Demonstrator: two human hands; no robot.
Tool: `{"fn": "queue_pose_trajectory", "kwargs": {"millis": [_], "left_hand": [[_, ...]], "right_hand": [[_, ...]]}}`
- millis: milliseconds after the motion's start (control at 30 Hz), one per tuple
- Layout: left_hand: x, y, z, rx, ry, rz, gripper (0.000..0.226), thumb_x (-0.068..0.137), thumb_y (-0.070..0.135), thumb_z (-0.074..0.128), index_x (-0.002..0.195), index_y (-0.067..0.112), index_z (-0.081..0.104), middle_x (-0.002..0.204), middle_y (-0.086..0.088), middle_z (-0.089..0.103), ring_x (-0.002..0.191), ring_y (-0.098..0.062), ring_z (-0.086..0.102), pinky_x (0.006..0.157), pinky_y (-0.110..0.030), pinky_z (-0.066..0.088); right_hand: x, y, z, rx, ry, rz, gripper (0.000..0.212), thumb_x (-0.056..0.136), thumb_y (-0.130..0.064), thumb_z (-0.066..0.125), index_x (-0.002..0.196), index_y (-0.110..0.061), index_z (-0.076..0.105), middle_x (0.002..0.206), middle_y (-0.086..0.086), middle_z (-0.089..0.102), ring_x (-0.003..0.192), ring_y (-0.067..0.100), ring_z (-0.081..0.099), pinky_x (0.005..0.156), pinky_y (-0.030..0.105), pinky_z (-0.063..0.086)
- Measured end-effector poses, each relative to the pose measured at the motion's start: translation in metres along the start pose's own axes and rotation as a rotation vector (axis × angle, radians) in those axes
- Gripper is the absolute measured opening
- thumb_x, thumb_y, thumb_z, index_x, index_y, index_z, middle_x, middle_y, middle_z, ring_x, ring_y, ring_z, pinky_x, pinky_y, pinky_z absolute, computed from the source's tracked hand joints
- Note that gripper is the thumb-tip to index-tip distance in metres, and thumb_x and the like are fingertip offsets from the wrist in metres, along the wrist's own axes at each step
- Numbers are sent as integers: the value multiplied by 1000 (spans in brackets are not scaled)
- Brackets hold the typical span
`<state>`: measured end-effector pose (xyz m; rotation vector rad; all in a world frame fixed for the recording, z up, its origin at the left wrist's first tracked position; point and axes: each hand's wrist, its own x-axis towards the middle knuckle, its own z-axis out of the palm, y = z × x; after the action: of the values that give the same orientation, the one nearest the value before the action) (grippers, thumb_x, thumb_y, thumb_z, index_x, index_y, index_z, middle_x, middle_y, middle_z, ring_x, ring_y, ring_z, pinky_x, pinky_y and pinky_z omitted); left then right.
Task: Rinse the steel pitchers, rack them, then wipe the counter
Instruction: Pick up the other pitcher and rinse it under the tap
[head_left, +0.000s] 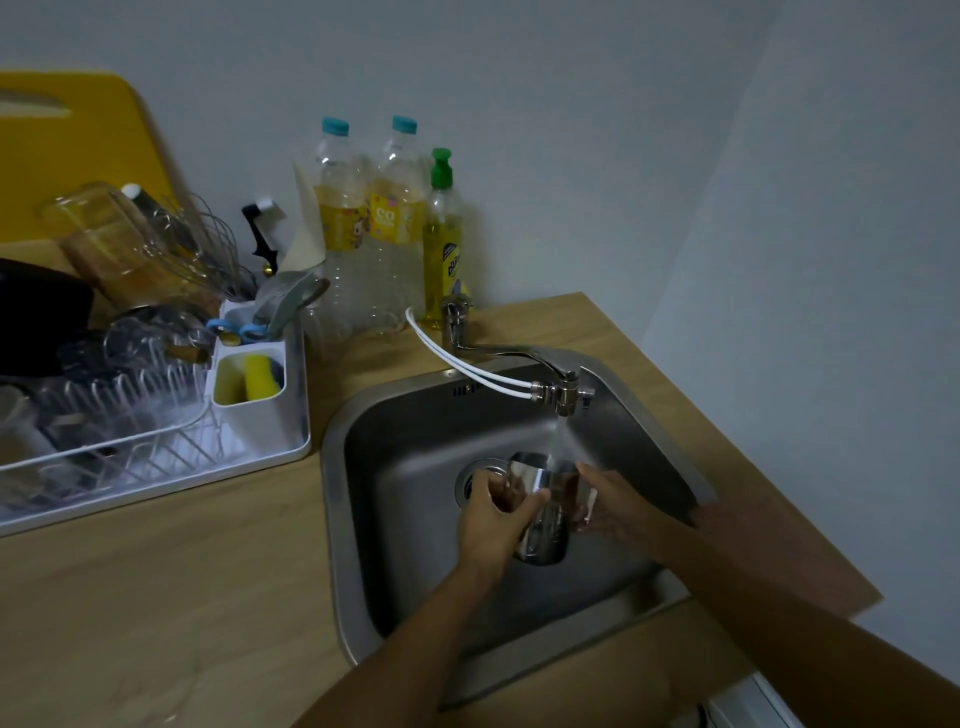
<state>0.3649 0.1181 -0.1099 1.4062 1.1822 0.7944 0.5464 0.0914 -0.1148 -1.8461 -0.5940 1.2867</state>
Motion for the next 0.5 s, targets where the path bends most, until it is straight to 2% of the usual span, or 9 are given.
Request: {"fn": "queue_pose_trajectory", "kwargs": {"millis": [67, 167, 233, 300, 367, 433, 500], "left_hand": [[5, -3, -6, 16, -10, 28, 42, 69, 37, 78, 93, 12, 53, 86, 0, 65, 85, -20, 63, 80, -36, 54], [11, -1, -16, -15, -86, 31, 43, 74, 27, 77, 106, 12, 52, 102, 0, 65, 95, -15, 62, 78, -22, 51], [15, -2, -18, -97, -187, -4, 54, 76, 22, 75, 122, 16, 47, 120, 2, 60, 110, -14, 58, 89, -23, 49], [15, -3, -16, -187, -244, -16, 66, 77, 18, 75, 134, 17, 43, 130, 2, 56, 120, -14, 54, 102, -33, 45], [12, -3, -7, -243, -258, -20, 56, 79, 13, 72, 130, 11, 50, 121, 0, 62, 114, -14, 58, 105, -37, 44], [7, 3, 6, -317, -231, -86, 38, 82, 9, 69, 118, 8, 57, 108, 0, 66, 99, -10, 61, 98, -32, 48], [4, 7, 22, -385, -211, -175, 25, 83, 12, 68, 107, 12, 61, 105, -5, 66, 87, -9, 61, 78, -22, 51]], "right_hand": [[-3, 2, 11, 130, 7, 54, 49, 89, -47, 52, 120, -10, 56, 114, 17, 61, 94, 30, 63, 69, 38, 56], [-11, -2, 16, 194, -46, -2, 31, 93, -38, 50, 106, -13, 63, 112, 18, 65, 105, 32, 62, 93, 48, 50], [-14, -9, 14, 173, -24, -59, 24, 93, -33, 52, 97, -12, 63, 111, 18, 64, 105, 31, 61, 98, 48, 47], [-19, -19, 9, 95, 31, -149, 15, 91, -29, 55, 95, -14, 58, 104, 13, 61, 93, 23, 61, 86, 39, 50], [-22, -28, 1, -13, 45, -267, 17, 91, -26, 55, 101, -12, 55, 100, 9, 59, 85, 16, 59, 73, 28, 48], [-26, -38, -7, -116, 22, -355, 19, 93, -23, 52, 106, -10, 56, 97, 5, 61, 85, 13, 60, 71, 22, 46], [-27, -47, -15, -232, 11, -404, 18, 94, -23, 51, 103, -9, 57, 93, 1, 62, 87, 16, 61, 72, 20, 45]]}}
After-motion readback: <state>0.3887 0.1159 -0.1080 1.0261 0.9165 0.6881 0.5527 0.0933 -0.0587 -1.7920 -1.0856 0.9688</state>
